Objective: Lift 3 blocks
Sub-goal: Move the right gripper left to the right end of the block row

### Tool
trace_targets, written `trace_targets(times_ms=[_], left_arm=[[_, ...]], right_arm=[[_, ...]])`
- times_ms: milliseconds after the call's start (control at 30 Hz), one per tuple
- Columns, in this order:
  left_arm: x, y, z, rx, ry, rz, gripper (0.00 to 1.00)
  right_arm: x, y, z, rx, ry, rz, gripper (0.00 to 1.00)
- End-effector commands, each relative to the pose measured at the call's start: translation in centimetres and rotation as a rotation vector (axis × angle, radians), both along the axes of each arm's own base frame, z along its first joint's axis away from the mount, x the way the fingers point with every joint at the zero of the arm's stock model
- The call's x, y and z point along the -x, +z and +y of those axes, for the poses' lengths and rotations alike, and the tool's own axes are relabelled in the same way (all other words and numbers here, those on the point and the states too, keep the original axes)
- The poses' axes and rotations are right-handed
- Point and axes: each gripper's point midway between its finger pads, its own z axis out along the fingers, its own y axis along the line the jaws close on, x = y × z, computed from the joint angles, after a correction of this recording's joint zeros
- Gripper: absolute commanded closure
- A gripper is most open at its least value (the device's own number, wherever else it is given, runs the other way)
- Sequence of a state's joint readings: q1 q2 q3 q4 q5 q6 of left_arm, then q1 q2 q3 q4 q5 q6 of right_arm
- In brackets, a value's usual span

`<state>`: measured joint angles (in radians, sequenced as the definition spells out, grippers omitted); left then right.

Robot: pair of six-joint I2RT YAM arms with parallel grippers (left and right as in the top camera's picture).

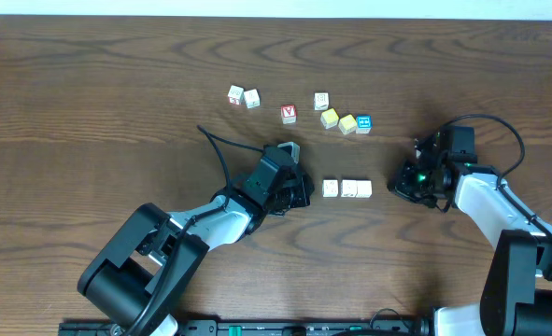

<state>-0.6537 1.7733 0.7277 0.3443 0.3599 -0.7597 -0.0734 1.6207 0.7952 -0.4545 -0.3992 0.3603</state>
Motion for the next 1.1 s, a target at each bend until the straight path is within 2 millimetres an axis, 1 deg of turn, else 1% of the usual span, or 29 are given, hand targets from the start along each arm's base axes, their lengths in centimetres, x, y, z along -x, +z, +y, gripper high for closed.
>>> trace_targets(times_ms=[0, 167, 300, 467, 800, 1067], left_arm=[[-0.1, -0.2, 0.1, -0.009, 0.010, -0.001, 0.92], [-0.2, -0.5, 0.1, -0.011, 0.011, 0.001, 0.92], [-0.3, -0.5, 0.0, 0.004, 0.029, 0.014, 0.92], [-0.3, -0.5, 0.0, 0.006, 0.030, 0.013, 0.92], [-0.3, -0.5, 0.0, 0.005, 0.030, 0.013, 0.92], [-0.3, -0.5, 0.0, 0.005, 0.030, 0.013, 0.92]], right_arm=[[0.3, -0.1, 1.1, -0.026, 0.020, 0.008, 0.99], [0.1, 0.0, 1.9, -0.025, 0.045, -0.008, 0.99], [0.2, 0.0, 2.5, -0.025, 0.031, 0.007, 0.99], [0.3, -0.3, 2.4, 0.007, 0.029, 0.012, 0.99], [0.4, -0.3, 2.4, 0.000, 0.010, 0.024, 0.99], [0.9, -0.7, 3.4, 0.000, 0.029, 0.035, 0.99]])
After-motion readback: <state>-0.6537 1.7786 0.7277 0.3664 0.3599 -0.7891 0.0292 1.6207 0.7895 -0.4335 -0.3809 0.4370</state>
